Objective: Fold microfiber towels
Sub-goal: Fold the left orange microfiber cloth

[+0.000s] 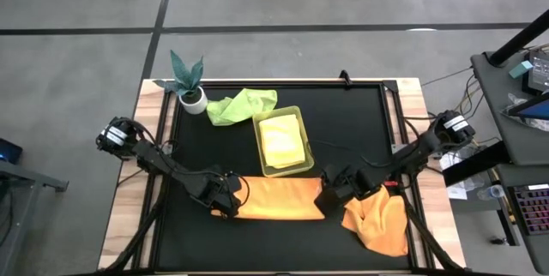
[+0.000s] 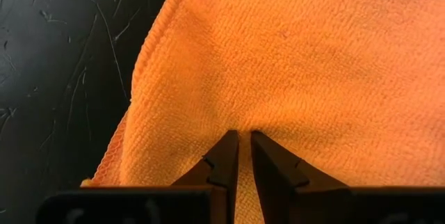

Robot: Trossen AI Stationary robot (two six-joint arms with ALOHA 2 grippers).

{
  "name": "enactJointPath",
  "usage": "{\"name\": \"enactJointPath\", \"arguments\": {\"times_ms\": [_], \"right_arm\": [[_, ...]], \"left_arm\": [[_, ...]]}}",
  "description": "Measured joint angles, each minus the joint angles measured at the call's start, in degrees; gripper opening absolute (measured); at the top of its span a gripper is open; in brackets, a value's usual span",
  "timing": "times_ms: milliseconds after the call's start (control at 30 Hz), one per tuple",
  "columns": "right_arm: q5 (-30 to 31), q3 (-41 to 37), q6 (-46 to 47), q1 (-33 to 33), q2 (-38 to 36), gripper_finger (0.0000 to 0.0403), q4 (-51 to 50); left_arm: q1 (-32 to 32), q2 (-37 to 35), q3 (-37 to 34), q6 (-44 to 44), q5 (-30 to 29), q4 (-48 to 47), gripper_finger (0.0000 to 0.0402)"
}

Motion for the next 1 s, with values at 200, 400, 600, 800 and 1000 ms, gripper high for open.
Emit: {"name": "enactJointPath", "arguments": {"times_ms": [200, 400, 600, 800, 1000], "right_arm": [[-0.8, -2.4, 2.4, 0.0, 1.7, 0.0285, 5.7], [-0.6, -2.4, 1.4, 0.0, 4.8, 0.0294, 14.4], [0.4, -2.3, 0.0, 0.0, 8.0, 0.0279, 22.8], [2.4, -2.5, -0.6, 0.0, 7.9, 0.0209, 23.4], [4.1, -2.5, -3.1, 0.0, 7.8, 0.0094, 24.1]], "left_arm": [[-0.1, 0.0, 0.0, 0.0, -0.3, 0.1, 0.0026], [-0.1, 0.0, 0.0, 0.0, -1.5, 0.2, 0.0026], [-0.1, 0.0, 0.0, 0.0, -1.6, 0.5, 0.0026], [-0.1, 0.0, 0.0, 0.0, -1.6, 1.1, 0.0026], [-0.1, 0.0, 0.1, 0.0, -1.6, 2.0, 0.0026]]}}
